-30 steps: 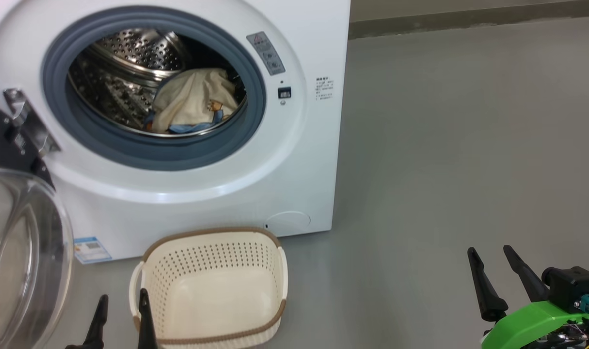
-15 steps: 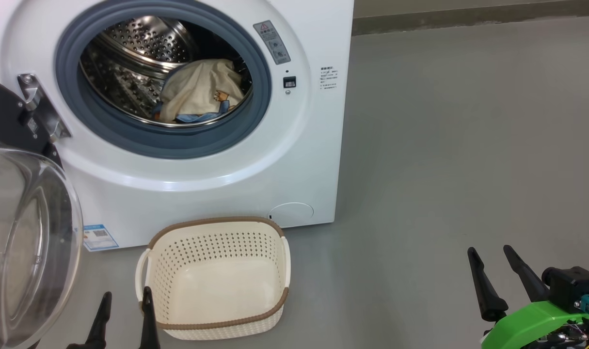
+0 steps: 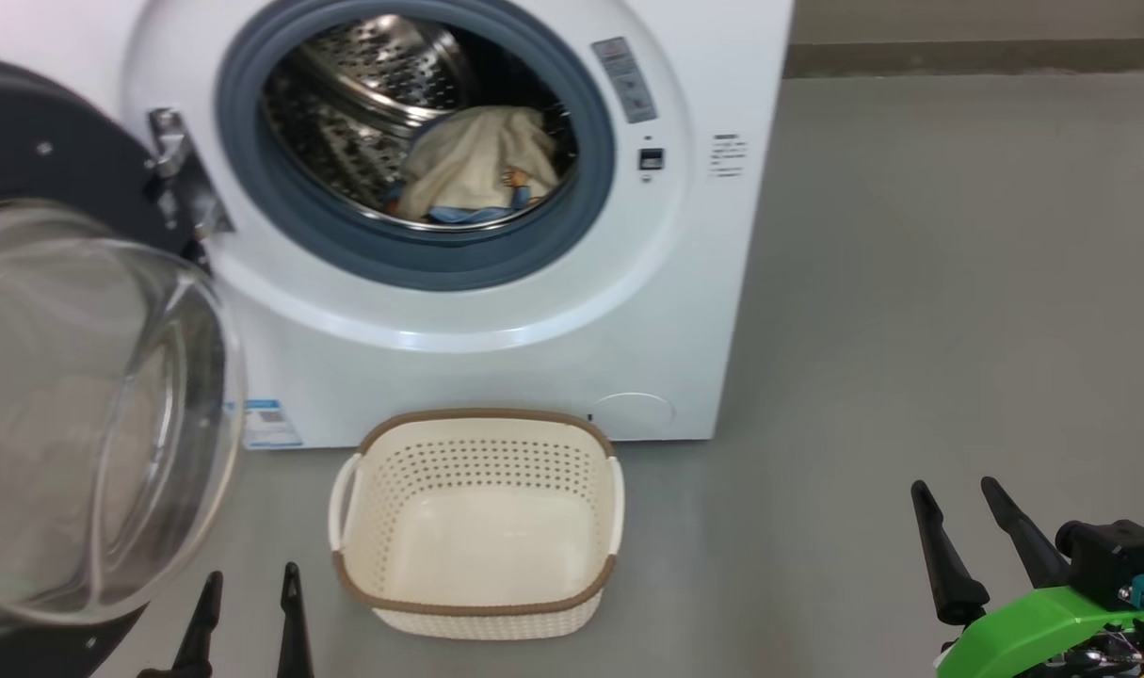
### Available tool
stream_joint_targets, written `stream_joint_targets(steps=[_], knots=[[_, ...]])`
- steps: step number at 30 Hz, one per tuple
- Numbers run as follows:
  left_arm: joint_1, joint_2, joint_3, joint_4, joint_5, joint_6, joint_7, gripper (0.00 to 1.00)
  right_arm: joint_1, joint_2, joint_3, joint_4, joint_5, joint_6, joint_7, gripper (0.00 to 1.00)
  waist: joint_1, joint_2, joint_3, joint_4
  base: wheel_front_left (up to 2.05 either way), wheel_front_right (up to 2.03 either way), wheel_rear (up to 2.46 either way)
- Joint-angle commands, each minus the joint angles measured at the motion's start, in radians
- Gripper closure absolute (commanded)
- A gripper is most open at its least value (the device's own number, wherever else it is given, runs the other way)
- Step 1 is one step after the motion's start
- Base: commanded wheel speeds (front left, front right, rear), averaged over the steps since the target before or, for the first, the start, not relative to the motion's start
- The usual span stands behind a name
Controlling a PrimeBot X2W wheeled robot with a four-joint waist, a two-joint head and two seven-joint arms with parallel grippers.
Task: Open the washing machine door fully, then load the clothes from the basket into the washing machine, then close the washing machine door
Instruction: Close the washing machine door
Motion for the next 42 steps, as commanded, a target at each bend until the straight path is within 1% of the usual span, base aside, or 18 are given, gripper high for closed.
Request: stream_joint_targets(steps=[1, 7, 8, 17, 22, 34, 40, 42], knots=[[-0.040, 0.015, 0.028, -0.019, -0.004, -0.006, -0.006, 0.00, -0.014, -0.010, 0.018, -0.026, 0.000, 0.004, -0.007, 0.00, 0.0000, 0.0000, -0.001, 0.064, 0.00, 0.00, 0.00], [-0.031, 0.015, 0.023, -0.021, -0.008, -0.004, -0.004, 0.00, -0.019, -0.010, 0.023, -0.021, 0.002, 0.004, -0.010, 0.00, 0.0000, 0.0000, -0.009, 0.175, 0.00, 0.00, 0.00], [-0.028, 0.016, 0.022, -0.024, -0.009, -0.001, -0.004, 0.00, -0.019, -0.009, 0.025, -0.020, 0.003, 0.004, -0.011, 0.00, 0.0000, 0.0000, -0.013, 0.209, 0.00, 0.00, 0.00], [-0.016, 0.024, 0.023, -0.034, -0.018, 0.002, -0.001, 0.00, -0.011, -0.005, 0.039, -0.008, 0.011, 0.004, -0.015, 0.00, 0.0000, 0.0000, -0.028, 0.346, 0.00, 0.00, 0.00], [-0.013, 0.029, 0.023, -0.035, -0.022, 0.003, 0.000, 0.00, -0.013, -0.003, 0.045, -0.008, 0.012, 0.004, -0.015, 0.00, 0.0000, 0.0000, -0.026, 0.404, 0.00, 0.00, 0.00], [0.004, 0.019, 0.047, -0.067, -0.033, 0.024, -0.014, 0.00, -0.073, -0.020, 0.093, 0.007, 0.018, 0.004, -0.002, 0.00, 0.0000, 0.0000, 0.009, 0.428, 0.00, 0.00, 0.00], [0.003, 0.022, 0.054, -0.073, -0.037, 0.022, -0.017, 0.00, -0.084, -0.026, 0.105, 0.023, 0.027, 0.004, -0.010, 0.00, 0.0000, 0.0000, 0.010, 0.429, 0.00, 0.00, 0.00], [-0.001, 0.020, 0.052, -0.080, -0.045, 0.009, -0.018, 0.00, -0.085, -0.027, 0.106, 0.027, 0.030, 0.004, -0.013, 0.00, 0.0000, 0.0000, 0.009, 0.428, 0.00, 0.00, 0.00]])
